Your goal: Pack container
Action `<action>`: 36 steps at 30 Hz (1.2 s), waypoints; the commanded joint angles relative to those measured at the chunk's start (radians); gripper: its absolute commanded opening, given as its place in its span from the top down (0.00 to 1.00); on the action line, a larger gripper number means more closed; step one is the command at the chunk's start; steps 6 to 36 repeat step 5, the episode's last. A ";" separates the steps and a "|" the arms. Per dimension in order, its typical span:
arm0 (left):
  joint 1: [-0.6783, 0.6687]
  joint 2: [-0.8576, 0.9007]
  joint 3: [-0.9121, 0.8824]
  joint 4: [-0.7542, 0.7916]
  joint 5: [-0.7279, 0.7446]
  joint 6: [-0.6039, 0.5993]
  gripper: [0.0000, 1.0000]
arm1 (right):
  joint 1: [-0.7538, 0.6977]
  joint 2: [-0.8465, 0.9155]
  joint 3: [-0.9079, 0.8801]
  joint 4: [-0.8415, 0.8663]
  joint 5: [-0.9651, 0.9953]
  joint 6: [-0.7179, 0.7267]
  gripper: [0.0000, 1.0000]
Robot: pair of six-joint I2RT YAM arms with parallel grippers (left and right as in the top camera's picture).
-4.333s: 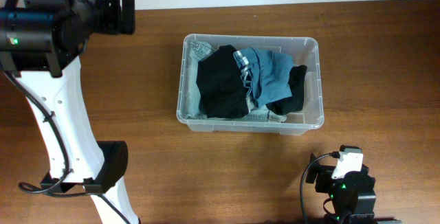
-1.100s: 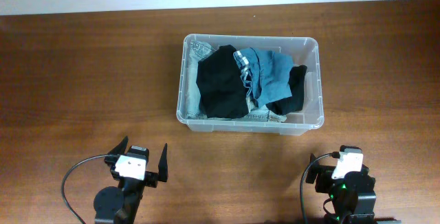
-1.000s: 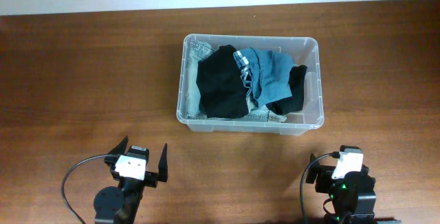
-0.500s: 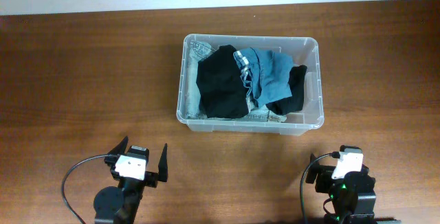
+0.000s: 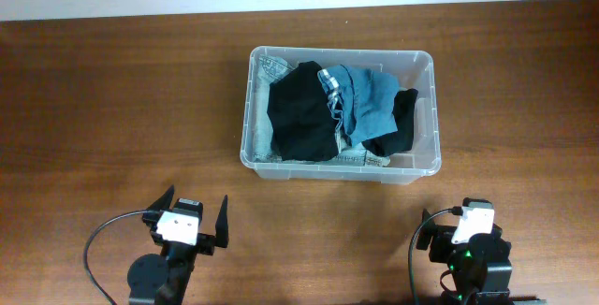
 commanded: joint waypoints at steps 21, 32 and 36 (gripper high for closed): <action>0.004 -0.007 -0.007 0.004 0.008 0.016 0.00 | -0.005 -0.008 -0.005 -0.001 0.002 0.010 0.01; 0.004 -0.007 -0.007 0.004 0.008 0.016 0.00 | -0.005 -0.008 -0.005 -0.001 0.002 0.010 0.01; 0.004 -0.007 -0.007 0.004 0.008 0.016 0.00 | -0.005 -0.008 -0.005 -0.001 0.002 0.010 0.01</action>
